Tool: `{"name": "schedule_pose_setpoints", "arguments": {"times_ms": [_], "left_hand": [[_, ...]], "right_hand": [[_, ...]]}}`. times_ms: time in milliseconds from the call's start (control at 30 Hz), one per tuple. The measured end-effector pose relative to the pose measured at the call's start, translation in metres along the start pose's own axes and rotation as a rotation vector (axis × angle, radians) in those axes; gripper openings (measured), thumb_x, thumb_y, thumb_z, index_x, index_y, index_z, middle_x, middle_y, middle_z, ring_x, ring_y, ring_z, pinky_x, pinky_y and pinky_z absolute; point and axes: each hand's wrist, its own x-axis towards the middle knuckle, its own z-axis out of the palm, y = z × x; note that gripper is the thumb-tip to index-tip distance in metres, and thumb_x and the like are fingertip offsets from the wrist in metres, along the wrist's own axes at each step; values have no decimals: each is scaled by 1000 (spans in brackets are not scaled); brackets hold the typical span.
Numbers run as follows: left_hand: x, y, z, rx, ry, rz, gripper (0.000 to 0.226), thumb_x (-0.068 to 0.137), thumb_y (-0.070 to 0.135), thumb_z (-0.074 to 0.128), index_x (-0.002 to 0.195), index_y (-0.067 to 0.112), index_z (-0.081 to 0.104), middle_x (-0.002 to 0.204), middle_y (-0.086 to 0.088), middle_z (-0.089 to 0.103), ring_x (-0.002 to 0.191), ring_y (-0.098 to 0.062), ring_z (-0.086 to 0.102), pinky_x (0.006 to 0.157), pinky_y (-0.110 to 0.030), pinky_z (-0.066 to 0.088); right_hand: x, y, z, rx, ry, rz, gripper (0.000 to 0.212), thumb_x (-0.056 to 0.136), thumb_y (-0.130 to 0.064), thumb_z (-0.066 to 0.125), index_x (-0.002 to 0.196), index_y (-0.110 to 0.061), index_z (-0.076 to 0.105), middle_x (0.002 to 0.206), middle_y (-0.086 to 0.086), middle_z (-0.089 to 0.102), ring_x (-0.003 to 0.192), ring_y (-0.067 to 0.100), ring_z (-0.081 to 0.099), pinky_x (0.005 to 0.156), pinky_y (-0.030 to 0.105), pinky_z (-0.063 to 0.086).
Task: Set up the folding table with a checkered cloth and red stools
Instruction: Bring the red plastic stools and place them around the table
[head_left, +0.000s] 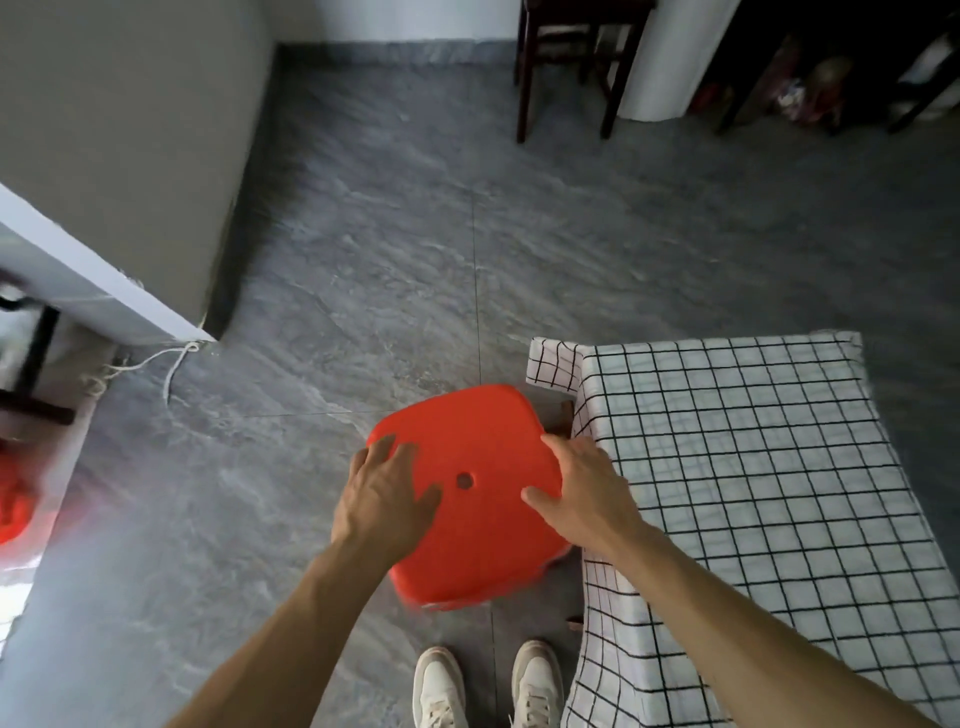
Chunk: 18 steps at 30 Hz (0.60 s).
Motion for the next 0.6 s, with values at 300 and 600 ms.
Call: {"name": "schedule_pose_setpoints", "arguments": {"times_ms": [300,600], "left_hand": [[-112,93,-146,-55,68,68,56,90,44,59,140,22,46,154,-5,31,139,-27,26,111,-36,31],[-170,144,-212,-144,113,408,42,85,40,58,123,21,59,132,-2,52,124,-26,42,101,-36,39]], "right_hand": [[-130,-49,-171,-100,195,-76,71,89,-55,55,150,-29,28,141,2,39,130,21,38,101,42,43],[-252,-83,-234,-65,362,62,68,91,-51,58,150,-30,28,156,-1,24,144,20,22,111,45,32]]}}
